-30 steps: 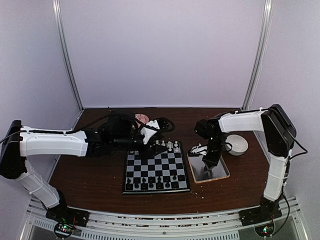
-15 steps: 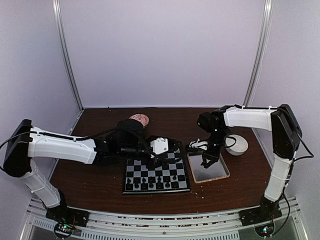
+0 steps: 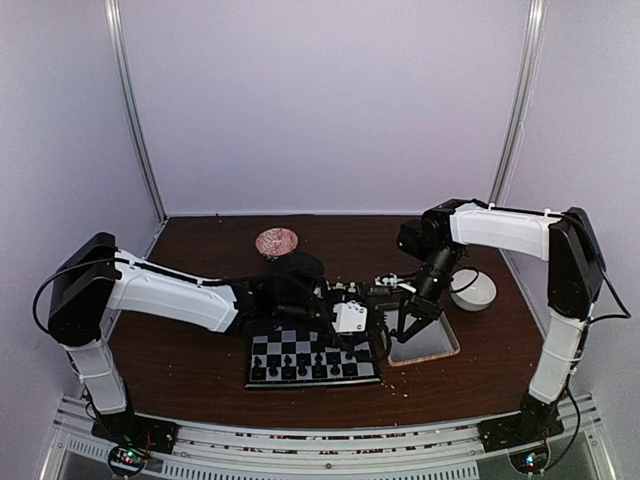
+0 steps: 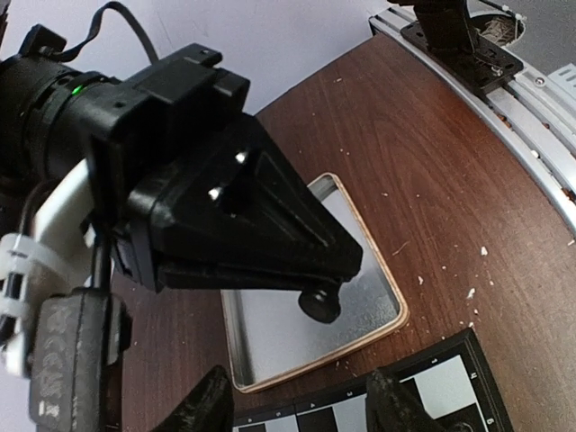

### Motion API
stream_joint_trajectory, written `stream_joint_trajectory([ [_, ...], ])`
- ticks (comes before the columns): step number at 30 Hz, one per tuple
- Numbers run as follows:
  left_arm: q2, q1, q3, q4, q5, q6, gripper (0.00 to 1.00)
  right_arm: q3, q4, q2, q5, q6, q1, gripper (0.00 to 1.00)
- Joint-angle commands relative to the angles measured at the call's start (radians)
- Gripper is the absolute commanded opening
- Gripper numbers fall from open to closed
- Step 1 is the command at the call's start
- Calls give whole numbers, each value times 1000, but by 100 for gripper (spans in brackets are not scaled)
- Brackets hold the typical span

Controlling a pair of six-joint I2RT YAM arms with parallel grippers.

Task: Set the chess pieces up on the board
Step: Pass from the right arm to the left

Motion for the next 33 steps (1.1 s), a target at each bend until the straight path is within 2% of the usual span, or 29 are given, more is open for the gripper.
stream_joint_trajectory([
  [1, 33, -23, 44, 75, 17, 67, 51, 59, -100, 41, -119, -74, 1, 0],
  [8, 79, -44, 89, 84, 31, 82, 50, 84, -127, 67, -132, -89, 1, 0],
  [18, 102, -54, 105, 92, 46, 59, 41, 90, -153, 84, -159, -102, -2, 0],
  [24, 117, -57, 112, 81, 44, 59, 40, 103, -184, 98, -176, -125, -4, 0],
  [33, 139, -61, 142, 52, 35, 41, 28, 113, -199, 107, -204, -132, -16, 0],
])
